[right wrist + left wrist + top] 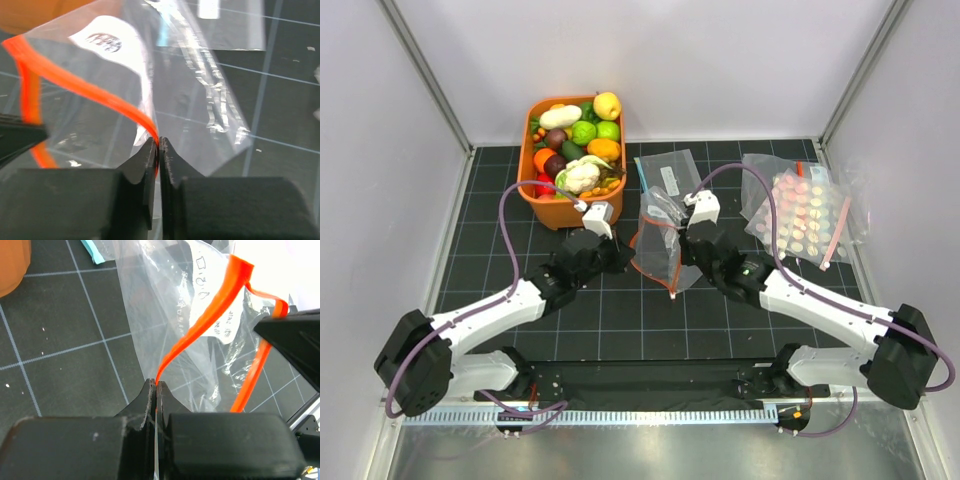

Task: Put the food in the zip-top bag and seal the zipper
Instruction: Open the zipper of the food storage bag.

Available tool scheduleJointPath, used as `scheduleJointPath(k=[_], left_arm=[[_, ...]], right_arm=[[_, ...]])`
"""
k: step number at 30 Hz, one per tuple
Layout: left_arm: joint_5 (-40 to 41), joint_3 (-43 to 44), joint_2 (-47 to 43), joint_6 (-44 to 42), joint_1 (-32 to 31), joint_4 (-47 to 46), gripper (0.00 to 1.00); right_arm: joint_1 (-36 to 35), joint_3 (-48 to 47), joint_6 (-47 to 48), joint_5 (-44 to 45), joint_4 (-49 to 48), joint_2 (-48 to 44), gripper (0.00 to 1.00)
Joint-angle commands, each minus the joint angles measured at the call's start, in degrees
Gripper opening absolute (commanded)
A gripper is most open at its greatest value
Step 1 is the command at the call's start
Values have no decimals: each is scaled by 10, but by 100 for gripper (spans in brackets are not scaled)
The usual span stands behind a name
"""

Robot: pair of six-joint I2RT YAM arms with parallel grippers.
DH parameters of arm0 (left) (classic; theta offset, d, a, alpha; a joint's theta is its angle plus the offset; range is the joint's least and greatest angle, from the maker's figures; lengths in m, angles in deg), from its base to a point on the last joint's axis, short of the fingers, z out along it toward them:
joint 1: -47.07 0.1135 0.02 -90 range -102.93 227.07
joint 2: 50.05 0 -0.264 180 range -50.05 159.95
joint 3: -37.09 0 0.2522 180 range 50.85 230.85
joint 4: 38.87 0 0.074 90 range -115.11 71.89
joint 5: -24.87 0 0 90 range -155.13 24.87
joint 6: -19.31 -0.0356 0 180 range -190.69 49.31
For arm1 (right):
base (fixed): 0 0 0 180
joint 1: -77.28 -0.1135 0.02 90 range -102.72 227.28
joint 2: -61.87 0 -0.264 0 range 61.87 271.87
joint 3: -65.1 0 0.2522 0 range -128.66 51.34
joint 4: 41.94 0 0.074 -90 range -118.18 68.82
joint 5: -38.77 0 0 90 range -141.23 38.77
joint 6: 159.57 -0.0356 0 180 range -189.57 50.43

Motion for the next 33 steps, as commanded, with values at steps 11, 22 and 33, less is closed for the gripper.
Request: scheduleJointPath(k=[11,22,33], left_arm=[[3,27,-5,-6,-1,18,0],[21,25,-11,-8,-2,23,0],[47,24,-13,0,-1,28,0]], right_arm=[[-3,-44,33,169,54,10,41],[-3,-45,21,43,24,51,47],[-3,-102,6,59,82,127,10]])
